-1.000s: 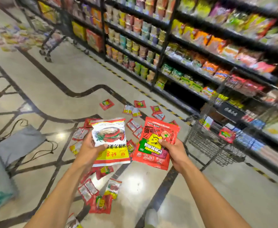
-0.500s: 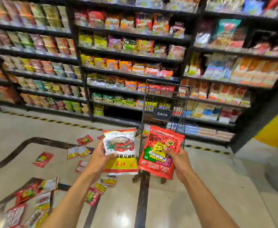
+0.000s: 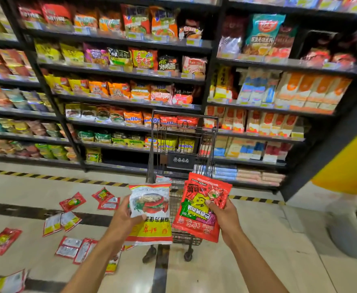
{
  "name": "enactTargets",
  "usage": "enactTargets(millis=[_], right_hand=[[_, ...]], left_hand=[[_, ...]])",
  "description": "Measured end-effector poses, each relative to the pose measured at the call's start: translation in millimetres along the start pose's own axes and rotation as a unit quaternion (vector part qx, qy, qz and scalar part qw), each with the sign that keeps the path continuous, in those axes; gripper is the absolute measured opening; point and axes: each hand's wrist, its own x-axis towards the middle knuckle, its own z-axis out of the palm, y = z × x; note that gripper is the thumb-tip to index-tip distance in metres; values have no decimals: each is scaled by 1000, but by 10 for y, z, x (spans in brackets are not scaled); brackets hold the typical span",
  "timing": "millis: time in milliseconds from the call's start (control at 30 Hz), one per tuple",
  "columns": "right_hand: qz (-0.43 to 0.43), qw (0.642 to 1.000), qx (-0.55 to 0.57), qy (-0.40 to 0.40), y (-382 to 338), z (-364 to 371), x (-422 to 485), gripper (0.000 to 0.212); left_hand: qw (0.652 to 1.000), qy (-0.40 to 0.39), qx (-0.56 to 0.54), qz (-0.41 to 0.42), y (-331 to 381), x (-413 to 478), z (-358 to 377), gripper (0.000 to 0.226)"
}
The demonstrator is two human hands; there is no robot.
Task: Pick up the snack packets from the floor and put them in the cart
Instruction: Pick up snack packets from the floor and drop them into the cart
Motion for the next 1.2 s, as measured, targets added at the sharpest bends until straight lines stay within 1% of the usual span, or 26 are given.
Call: enactTargets(millis=[167, 267, 333, 433, 567, 667, 767, 867, 933, 1000, 1100, 1133, 1167, 1200], right_hand=[[3, 1000, -17, 19, -79, -11, 818, 40], [6, 999, -40, 35, -101, 36, 1427, 37], [8, 998, -52, 46, -110, 86, 1879, 33], [35, 994, -80, 58, -52, 169, 2571, 31], [80, 983, -148, 74, 122, 275, 3442, 28], [110, 973, -182, 87, 322, 355, 4049, 24], [132, 964, -215, 88, 544, 445, 4579, 27], [136, 953, -246, 110, 830, 508, 5027, 26], [138, 945, -269, 122, 1037, 535, 5306, 25], [149, 942, -271, 129, 1276, 523, 5559, 29], [188, 935, -280, 113, 1711, 469, 5914, 39], [198, 930, -287, 114, 1872, 449, 6018, 39], [207, 925, -297, 118, 2022, 436, 6109, 37], [214, 919, -306, 126, 2170, 417, 6200, 36]], left_hand=[[1000, -4, 17, -13, 137, 864, 299, 62], [1000, -11, 12, -24, 143, 1553, 422, 62], [999, -18, 14, -31, 128, 2056, 500, 68], [997, -15, 15, -70, 62, 2867, 585, 75], [990, -26, 37, -134, -150, 3922, 635, 74], [986, -33, 50, -157, -341, 4579, 714, 77], [982, -35, 67, -172, -529, 5097, 800, 81], [982, -34, 95, -161, -863, 5519, 833, 74], [980, -33, 98, -172, -1021, 5730, 914, 71], [976, -27, 106, -187, -1218, 5934, 996, 68], [976, -9, 73, -205, -1565, 6232, 1054, 60], [976, -21, 67, -205, -1757, 6311, 1039, 55], [978, -28, 60, -197, -1927, 6383, 1033, 61], [979, -33, 64, -190, -2115, 6447, 1017, 72]])
